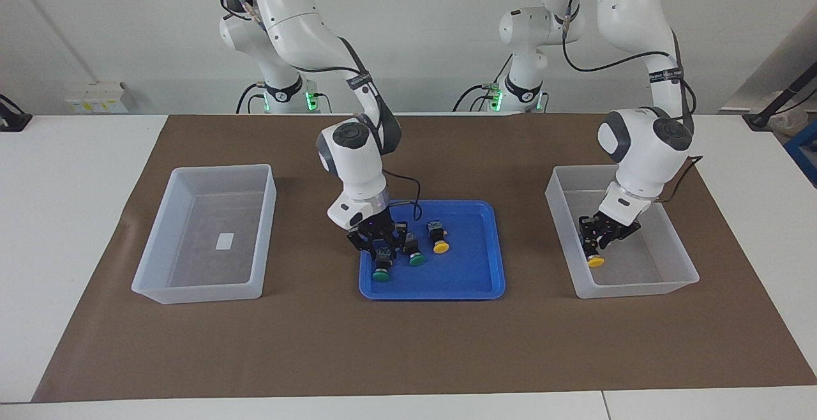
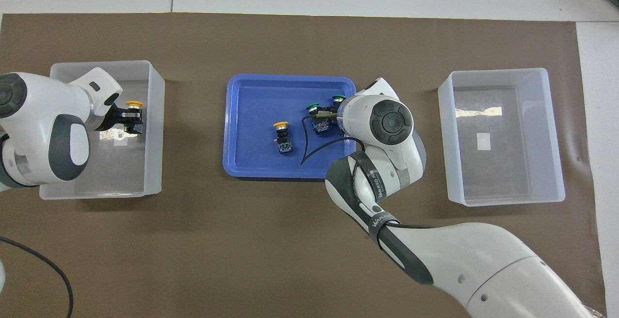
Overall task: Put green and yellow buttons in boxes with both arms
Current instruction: 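Carry the green button to the right box while the left gripper returns to the tray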
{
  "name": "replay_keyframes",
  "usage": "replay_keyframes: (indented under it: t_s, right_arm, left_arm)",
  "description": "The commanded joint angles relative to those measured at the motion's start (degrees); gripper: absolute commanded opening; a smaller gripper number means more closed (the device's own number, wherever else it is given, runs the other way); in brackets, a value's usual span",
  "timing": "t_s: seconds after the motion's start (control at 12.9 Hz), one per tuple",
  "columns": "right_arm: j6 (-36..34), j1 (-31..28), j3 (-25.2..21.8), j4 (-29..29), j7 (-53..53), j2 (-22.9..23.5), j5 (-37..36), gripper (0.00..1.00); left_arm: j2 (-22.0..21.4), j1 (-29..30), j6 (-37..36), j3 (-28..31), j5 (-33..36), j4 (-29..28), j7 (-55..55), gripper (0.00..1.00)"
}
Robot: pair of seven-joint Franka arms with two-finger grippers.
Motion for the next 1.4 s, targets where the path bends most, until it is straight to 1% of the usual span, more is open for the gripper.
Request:
replay_keyframes:
  t_s: [0.0, 0.08, 0.23, 0.31, 0.39, 0.47, 0.62, 0.78, 0.85, 1.01, 1.09, 1.17, 1.24, 1.32]
  right_arm:
    - [0.6, -0.2, 0.3, -1.6, 1.2, -0.9, 0.8, 0.14]
    - [0.6, -0.2, 0.3, -1.1, 1.2, -0.9, 0.8, 0.0]
    - [-0.7, -1.0, 0.2, 1.0, 1.2, -2.4, 1.0, 0.0]
    - [-2.5, -2.0, 0.0, 1.8, 1.1, -3.9, 1.3, 0.0]
    - [-4.4, -3.5, -0.1, 2.1, 1.1, -5.7, 1.3, 0.0]
    - [-5.7, -4.7, -0.1, 1.9, 1.1, -7.3, 1.2, 0.0]
    - [-8.8, -6.5, -0.2, 1.1, 0.4, -10.5, 1.2, 0.0]
    - [-12.2, -8.6, -0.3, -2.3, -0.7, -14.9, 1.1, 0.0]
    - [-12.6, -10.4, -0.3, -4.6, -2.9, -17.0, 1.1, 0.0]
    - [-12.6, -14.1, -0.3, -8.2, -7.2, -20.5, 1.1, 0.0]
    - [-12.8, -16.3, -0.3, -9.6, -9.2, -22.3, 1.1, 0.0]
    - [-13.7, -18.3, -0.3, -11.1, -12.1, -24.2, 1.1, 0.0]
    - [-15.8, -20.4, -0.3, -12.1, -15.2, -26.1, 1.1, 0.0]
    - [-16.6, -22.5, -0.2, -13.3, -17.4, -26.9, 1.1, 0.0]
  left_arm:
    - [1.1, 0.1, -7.8, 0.4, -0.5, 7.3, 1.1, 0.55]
    - [1.2, 0.2, -11.1, 0.4, -0.5, 10.4, 1.0, 0.55]
    - [1.6, -0.2, -19.1, 0.4, -0.9, 17.2, 0.4, 0.54]
    - [1.7, -0.5, -21.9, 0.3, -2.0, 19.3, -0.1, 0.54]
    - [1.5, -2.0, -22.8, 0.1, -2.6, 19.7, -2.1, 0.54]
    - [1.4, -4.4, -22.7, 0.2, -2.6, 19.5, -6.4, 0.54]
    - [1.0, -11.4, -21.1, 0.3, -2.1, 17.9, -18.5, 0.54]
    - [0.5, -16.5, -17.0, 0.3, -2.1, 15.5, -27.0, 0.54]
    - [-0.4, -18.1, -13.0, 0.2, -2.1, 11.9, -29.0, 0.55]
    - [-2.6, -21.5, -1.2, 0.1, -2.2, 2.8, -29.6, 0.55]
    - [-2.5, -23.1, 3.0, 0.1, -2.2, 0.1, -29.9, 0.55]
    - [-1.5, -24.1, 5.0, 0.1, -2.1, -0.6, -30.3, 0.55]
    - [0.4, -25.3, 6.4, 0.1, -2.1, -0.3, -30.8, 0.55]
    - [1.9, -26.6, 8.9, 0.1, -2.2, -0.2, -32.0, 0.55]
